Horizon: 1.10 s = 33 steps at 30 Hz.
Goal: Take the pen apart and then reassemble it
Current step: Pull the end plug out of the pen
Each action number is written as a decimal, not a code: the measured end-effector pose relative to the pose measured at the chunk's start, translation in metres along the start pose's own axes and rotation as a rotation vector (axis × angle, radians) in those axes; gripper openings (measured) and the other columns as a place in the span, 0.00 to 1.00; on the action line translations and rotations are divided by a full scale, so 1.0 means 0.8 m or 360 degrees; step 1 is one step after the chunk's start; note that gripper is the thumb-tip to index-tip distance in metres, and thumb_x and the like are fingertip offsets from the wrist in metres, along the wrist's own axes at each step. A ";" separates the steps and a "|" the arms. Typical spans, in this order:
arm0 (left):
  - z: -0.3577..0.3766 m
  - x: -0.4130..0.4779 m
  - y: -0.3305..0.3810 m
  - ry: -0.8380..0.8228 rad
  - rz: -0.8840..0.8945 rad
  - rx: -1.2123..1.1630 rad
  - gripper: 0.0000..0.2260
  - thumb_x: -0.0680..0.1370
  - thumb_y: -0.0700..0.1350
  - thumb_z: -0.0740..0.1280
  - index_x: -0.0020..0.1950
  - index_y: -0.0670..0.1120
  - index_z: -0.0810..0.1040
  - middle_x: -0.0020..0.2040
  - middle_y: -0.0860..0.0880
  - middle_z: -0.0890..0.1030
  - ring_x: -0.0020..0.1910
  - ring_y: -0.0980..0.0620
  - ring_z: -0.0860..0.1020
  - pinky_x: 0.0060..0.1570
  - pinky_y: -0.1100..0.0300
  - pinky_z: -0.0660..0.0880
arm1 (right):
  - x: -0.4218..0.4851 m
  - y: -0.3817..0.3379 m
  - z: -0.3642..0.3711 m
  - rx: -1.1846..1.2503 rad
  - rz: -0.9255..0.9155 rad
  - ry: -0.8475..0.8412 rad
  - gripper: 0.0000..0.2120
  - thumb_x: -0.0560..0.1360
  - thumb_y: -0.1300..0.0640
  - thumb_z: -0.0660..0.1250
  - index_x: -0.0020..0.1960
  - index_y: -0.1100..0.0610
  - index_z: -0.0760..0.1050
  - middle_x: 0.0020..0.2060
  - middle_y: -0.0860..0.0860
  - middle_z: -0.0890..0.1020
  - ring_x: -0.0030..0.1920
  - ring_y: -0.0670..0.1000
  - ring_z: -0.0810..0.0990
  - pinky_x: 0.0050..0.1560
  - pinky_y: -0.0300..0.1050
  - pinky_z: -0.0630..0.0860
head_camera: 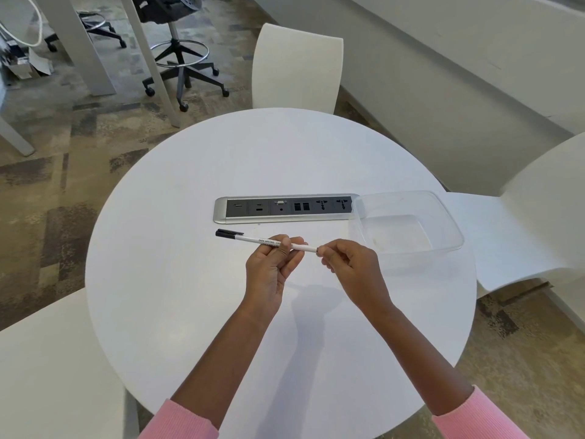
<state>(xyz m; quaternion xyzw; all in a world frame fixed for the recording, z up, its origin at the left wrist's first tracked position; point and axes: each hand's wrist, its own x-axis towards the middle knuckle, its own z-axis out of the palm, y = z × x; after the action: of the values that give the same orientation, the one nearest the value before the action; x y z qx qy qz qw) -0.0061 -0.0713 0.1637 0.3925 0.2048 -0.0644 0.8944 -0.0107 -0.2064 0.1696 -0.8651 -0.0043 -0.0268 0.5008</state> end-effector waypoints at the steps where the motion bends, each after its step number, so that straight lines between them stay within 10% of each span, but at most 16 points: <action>1: 0.000 0.000 0.000 0.0002 0.0001 -0.0004 0.05 0.77 0.35 0.62 0.41 0.40 0.75 0.33 0.48 0.84 0.36 0.53 0.84 0.37 0.66 0.80 | 0.000 0.000 0.000 0.0031 0.0051 -0.0032 0.09 0.75 0.60 0.64 0.39 0.60 0.79 0.30 0.50 0.78 0.34 0.51 0.76 0.40 0.49 0.75; 7: -0.001 -0.001 0.003 0.0017 0.0004 -0.0014 0.05 0.77 0.35 0.62 0.41 0.40 0.74 0.32 0.48 0.84 0.35 0.54 0.84 0.36 0.66 0.79 | -0.006 -0.003 0.002 0.0012 -0.0189 0.0056 0.08 0.71 0.63 0.69 0.49 0.57 0.76 0.38 0.48 0.78 0.41 0.42 0.76 0.39 0.25 0.71; 33: -0.004 -0.004 0.004 0.0010 0.0015 0.0022 0.05 0.77 0.36 0.62 0.42 0.40 0.75 0.33 0.47 0.84 0.35 0.52 0.84 0.36 0.65 0.80 | -0.002 -0.008 0.007 -0.0270 -0.0383 0.0136 0.02 0.69 0.67 0.69 0.40 0.63 0.78 0.35 0.56 0.81 0.36 0.52 0.76 0.38 0.37 0.71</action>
<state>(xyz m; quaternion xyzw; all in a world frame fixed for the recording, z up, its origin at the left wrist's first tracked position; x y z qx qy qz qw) -0.0088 -0.0670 0.1655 0.3997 0.2053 -0.0603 0.8913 -0.0121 -0.1978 0.1724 -0.8957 -0.0844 -0.1237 0.4187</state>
